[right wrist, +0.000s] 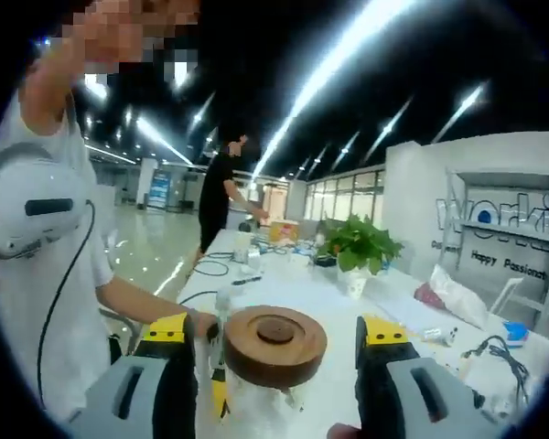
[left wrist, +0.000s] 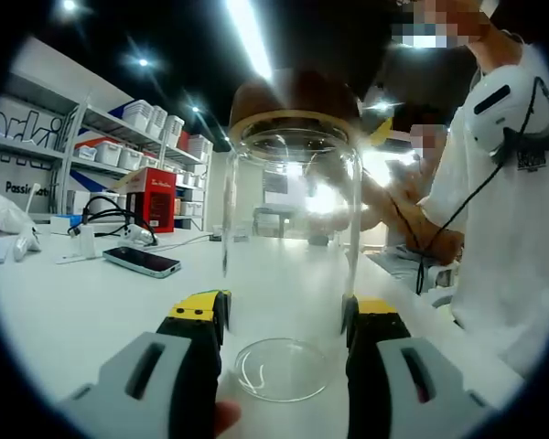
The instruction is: Clamp the coffee can twist off the lid put the lid on the table pick up the lid cover the can tighten the lid
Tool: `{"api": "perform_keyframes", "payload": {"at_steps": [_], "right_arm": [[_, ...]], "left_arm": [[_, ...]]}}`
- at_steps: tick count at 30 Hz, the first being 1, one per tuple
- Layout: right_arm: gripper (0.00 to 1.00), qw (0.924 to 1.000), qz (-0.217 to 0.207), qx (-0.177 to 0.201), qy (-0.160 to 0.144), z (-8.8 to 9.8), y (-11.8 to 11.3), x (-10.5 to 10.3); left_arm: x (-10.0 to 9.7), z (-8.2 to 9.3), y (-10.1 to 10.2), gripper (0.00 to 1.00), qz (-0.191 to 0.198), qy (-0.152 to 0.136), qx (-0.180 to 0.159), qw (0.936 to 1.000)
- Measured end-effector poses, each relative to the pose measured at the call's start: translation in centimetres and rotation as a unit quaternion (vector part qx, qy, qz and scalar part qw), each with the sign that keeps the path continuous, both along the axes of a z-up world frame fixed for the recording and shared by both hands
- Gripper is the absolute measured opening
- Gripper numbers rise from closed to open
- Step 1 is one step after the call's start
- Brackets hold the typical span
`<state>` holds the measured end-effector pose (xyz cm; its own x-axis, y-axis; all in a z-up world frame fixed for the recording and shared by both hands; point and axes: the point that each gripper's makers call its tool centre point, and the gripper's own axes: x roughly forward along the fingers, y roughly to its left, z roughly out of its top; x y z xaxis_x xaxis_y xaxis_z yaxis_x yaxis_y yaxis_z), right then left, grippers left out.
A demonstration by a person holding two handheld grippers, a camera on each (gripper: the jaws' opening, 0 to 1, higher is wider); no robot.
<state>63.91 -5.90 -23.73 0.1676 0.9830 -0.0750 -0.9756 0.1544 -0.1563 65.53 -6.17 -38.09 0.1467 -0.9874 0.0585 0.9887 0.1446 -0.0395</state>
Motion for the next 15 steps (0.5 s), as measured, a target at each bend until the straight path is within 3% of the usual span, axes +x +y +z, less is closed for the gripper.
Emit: {"api": "perform_keyframes", "payload": {"at_steps": [2,7,10,15], "right_arm": [[0.61,0.9993,0.034,-0.015,-0.007,0.1,-0.1,0.2],[0.57,0.9934,0.108,-0.035,0.015,-0.4,0.1,-0.6],[0.58,0.9918,0.118,-0.046,0.014,-0.8,0.4,-0.3],[0.57,0.9917,0.121,-0.032,0.027,-1.2,0.7,0.4]], "left_arm": [[-0.1,0.0,0.0,0.43,-0.001,0.000,0.000,1.0000],[-0.1,0.0,0.0,0.43,-0.002,0.001,0.000,1.0000],[0.0,0.0,0.1,0.43,-0.002,0.001,0.000,1.0000],[0.0,-0.1,0.1,0.43,-0.002,0.000,0.000,1.0000]]}}
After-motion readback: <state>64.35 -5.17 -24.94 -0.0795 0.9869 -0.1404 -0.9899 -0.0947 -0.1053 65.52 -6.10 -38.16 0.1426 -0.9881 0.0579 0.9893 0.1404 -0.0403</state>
